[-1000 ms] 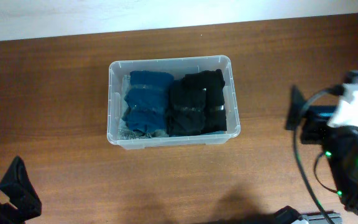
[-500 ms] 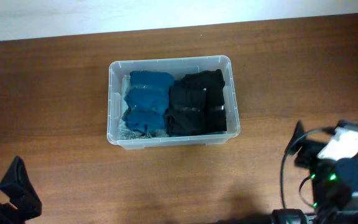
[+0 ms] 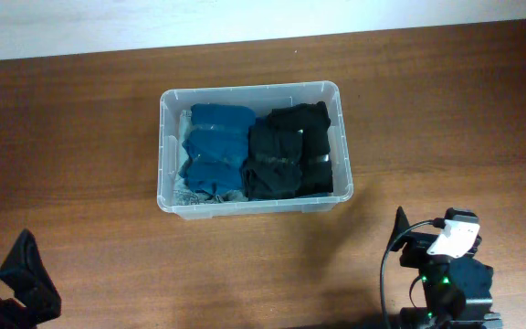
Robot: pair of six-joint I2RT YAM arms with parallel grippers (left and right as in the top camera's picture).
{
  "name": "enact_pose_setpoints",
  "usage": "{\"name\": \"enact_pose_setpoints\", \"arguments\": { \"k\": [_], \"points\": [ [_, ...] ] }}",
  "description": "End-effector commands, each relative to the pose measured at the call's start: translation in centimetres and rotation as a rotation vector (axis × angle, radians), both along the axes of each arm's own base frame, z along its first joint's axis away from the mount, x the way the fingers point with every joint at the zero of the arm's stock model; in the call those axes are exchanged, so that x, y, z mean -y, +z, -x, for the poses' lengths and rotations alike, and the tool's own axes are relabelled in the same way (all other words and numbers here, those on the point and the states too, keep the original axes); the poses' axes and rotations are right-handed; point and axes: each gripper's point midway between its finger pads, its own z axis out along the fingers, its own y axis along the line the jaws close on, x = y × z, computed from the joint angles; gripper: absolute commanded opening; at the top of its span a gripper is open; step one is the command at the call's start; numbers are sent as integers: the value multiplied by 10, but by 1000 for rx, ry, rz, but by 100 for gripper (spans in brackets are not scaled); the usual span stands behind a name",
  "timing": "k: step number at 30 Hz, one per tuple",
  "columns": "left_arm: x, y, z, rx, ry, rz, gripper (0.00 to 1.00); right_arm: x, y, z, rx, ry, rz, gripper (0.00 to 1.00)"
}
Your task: Pack container
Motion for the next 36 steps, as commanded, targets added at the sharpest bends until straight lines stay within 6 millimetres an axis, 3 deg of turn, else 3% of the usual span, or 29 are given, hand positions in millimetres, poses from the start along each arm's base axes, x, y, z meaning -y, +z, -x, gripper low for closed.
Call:
{"name": "enact_pose_setpoints", "arguments": {
  "k": [1, 15, 36],
  "points": [
    [-1, 0, 0, 3, 11, 6, 100, -4, -13, -4, 8, 25, -5, 99],
    [-1, 0, 0, 3, 11, 6, 100, -3, -56, -9, -67, 25, -13, 98],
    [-1, 0, 0, 3, 11, 6, 100, -3, -54, -10, -55, 25, -11, 98]
  ]
}}
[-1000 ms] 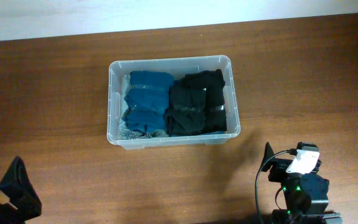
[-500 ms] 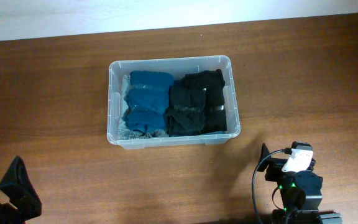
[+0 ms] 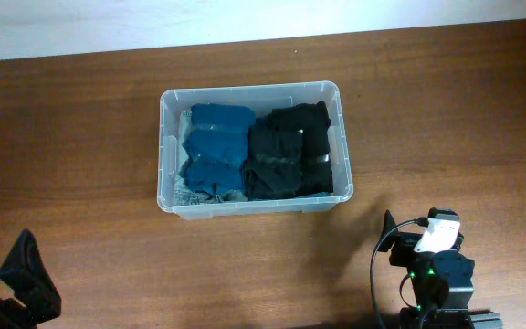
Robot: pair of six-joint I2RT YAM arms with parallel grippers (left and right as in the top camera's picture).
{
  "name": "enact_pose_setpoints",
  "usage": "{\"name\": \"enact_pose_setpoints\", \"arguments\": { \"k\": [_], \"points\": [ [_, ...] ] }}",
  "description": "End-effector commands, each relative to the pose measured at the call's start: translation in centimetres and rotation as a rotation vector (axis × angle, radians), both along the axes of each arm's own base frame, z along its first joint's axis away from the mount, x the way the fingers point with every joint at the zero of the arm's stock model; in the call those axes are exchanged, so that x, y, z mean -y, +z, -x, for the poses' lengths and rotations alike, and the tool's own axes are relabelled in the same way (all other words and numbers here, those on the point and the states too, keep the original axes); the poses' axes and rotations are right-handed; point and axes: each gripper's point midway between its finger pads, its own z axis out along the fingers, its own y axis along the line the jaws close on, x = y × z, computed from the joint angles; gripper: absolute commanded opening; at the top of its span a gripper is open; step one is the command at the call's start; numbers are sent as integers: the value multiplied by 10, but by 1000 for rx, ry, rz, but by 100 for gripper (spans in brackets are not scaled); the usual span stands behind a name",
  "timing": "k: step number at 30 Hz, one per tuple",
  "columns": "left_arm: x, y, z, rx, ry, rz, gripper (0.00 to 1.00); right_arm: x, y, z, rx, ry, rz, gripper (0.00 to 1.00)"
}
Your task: Pack container
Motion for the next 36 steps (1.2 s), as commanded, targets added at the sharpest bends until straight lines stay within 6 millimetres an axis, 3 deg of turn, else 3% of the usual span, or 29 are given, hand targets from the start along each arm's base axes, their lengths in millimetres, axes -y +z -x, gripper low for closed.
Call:
{"name": "enact_pose_setpoints", "arguments": {
  "k": [1, 30, 36],
  "points": [
    [-1, 0, 0, 3, 11, 6, 100, 1, -1, 0, 6, -1, 2, 98],
    [-1, 0, -1, 2, 10, 7, 100, 1, -1, 0, 6, -1, 2, 98],
    [11, -13, -11, -47, -10, 40, 100, 1, -1, 0, 6, -1, 2, 98]
  ]
}}
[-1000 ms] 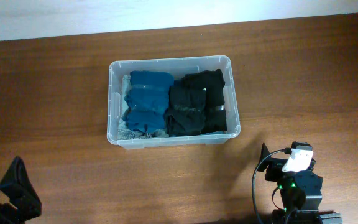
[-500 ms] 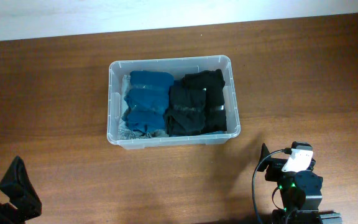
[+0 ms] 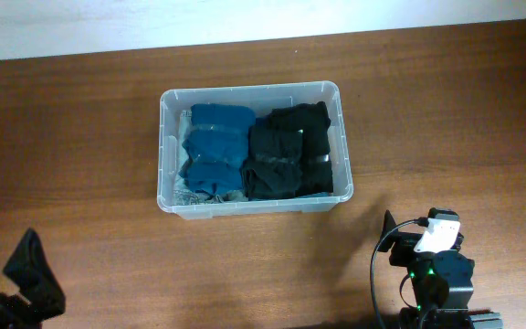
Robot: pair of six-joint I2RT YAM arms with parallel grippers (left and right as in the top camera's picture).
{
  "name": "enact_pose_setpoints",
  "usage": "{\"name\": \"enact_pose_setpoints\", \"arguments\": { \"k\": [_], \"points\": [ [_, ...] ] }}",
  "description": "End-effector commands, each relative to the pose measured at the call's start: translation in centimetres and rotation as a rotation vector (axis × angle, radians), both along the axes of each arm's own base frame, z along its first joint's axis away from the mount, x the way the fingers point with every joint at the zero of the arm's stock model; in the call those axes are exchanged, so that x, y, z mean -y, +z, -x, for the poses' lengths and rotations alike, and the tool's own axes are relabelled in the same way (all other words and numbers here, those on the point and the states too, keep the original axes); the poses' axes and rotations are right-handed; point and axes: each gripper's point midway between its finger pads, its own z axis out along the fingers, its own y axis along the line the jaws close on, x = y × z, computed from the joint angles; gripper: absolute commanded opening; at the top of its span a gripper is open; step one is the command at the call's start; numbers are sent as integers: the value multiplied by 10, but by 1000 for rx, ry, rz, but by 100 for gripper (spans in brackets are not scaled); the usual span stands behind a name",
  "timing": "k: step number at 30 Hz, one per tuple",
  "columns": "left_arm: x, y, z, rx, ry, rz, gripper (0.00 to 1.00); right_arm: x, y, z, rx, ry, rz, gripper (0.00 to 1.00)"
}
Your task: Pack container
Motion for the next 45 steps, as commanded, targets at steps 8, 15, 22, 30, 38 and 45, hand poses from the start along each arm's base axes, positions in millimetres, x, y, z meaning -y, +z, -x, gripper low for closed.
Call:
{"name": "enact_pose_setpoints", "arguments": {
  "k": [8, 15, 22, 30, 38, 45],
  "points": [
    [27, -11, -58, 49, -78, 30, 100, 1, -1, 0, 6, -1, 2, 98],
    [35, -56, -87, 42, -109, 65, 100, 1, -1, 0, 6, -1, 2, 98],
    [34, -96, -98, 108, -104, 68, 100, 1, -1, 0, 6, -1, 2, 98],
    [32, -149, -92, 178, -110, 87, 100, 1, -1, 0, 7, -1, 2, 98],
    [28, -204, -85, 189, -95, 93, 100, 1, -1, 0, 6, -1, 2, 98],
    [30, -238, -80, 196, -105, 96, 100, 1, -1, 0, 7, -1, 2, 98]
  ]
}}
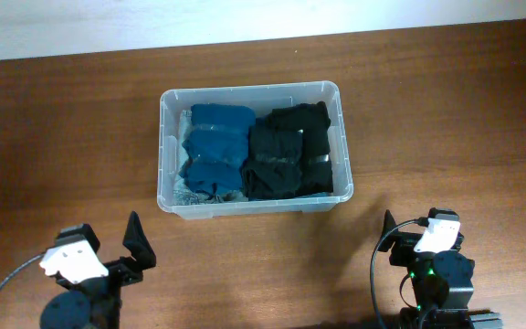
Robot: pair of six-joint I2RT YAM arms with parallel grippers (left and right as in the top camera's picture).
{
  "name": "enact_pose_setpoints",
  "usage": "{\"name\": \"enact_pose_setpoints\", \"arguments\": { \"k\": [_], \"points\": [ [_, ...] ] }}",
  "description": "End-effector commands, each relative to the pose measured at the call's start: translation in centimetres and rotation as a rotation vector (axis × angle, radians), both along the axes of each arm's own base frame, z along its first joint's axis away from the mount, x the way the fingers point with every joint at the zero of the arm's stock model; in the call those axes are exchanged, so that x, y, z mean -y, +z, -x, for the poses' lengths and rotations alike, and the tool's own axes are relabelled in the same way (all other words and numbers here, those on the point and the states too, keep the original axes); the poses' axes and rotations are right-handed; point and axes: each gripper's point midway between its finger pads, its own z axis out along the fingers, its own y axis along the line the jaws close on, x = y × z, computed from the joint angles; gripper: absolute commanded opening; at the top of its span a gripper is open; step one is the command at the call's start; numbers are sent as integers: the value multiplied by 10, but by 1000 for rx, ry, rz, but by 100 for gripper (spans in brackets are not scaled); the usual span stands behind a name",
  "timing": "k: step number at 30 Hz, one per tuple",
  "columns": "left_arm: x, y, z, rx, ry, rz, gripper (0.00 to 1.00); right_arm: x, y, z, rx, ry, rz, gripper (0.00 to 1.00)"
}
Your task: Pack container
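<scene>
The clear plastic container (253, 90) stands in the middle of the table. Inside it, folded blue clothes (215, 151) fill the left half and folded black clothes (289, 151) fill the right half. My left gripper (136, 239) hangs low near the front left, well short of the container, holding nothing. The right gripper (390, 226) rests near the front right, below the container's right corner, also holding nothing. Both show only as dark wedges, so how their jaws stand is unclear.
The brown wooden table (446, 110) runs on all sides of the container. A pale wall strip (245, 18) lines the far edge. The left arm's body (76, 279) and the right arm's body (436, 274) sit at the front edge.
The left arm has come in from the front left corner; its gripper now sits further right and nearer the container. The right arm and the clothes have not moved.
The container held the blue and black clothes at every moment. The right arm first stood a little further right, then drew back slightly left and stayed. The left arm sat in the front left corner, then moved rightward toward the container.
</scene>
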Motion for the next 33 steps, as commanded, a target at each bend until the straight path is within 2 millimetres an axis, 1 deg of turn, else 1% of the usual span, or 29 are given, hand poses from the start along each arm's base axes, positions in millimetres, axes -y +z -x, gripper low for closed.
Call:
{"name": "enact_pose_setpoints", "arguments": {
  "k": [1, 5, 15, 26, 33],
  "points": [
    [3, -14, 1, 15, -20, -13, 100, 1, -2, 0, 2, -1, 1, 98],
    [3, -35, -1, 18, -20, -12, 100, 1, -2, 0, 2, 0, 1, 98],
    [3, -71, -8, 34, -20, -13, 100, 1, -2, 0, 2, -1, 1, 98],
    [3, -119, -17, -30, -24, -10, 100, 1, -2, 0, 2, -1, 1, 98],
    [3, -117, -18, -19, -23, -11, 100, 1, -2, 0, 2, -1, 1, 99]
  ]
}}
